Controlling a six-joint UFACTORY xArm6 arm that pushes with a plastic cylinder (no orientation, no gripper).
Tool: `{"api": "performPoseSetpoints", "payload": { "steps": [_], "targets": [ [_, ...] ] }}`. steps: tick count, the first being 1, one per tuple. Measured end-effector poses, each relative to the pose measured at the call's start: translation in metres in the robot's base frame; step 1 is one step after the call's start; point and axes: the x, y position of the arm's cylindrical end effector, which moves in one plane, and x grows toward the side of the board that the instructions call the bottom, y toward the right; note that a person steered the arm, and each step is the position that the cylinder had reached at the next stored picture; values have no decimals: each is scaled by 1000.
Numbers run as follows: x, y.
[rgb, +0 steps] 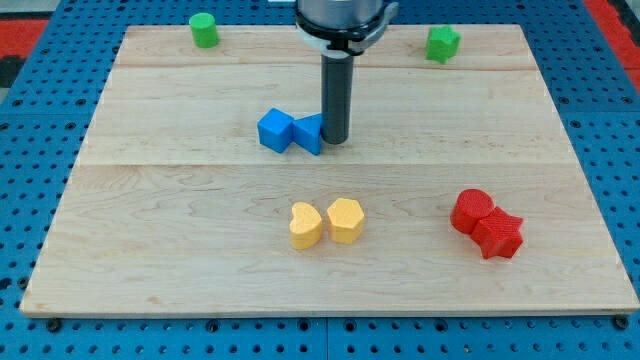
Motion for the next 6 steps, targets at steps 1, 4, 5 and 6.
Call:
{"api": "performPoseSetpoints", "payload": {
  "steps": [1, 4, 5, 6],
  "targets": [
    [0, -1],
    [-39, 70],
    [-55, 103],
    [-60, 188]
  ]
}}
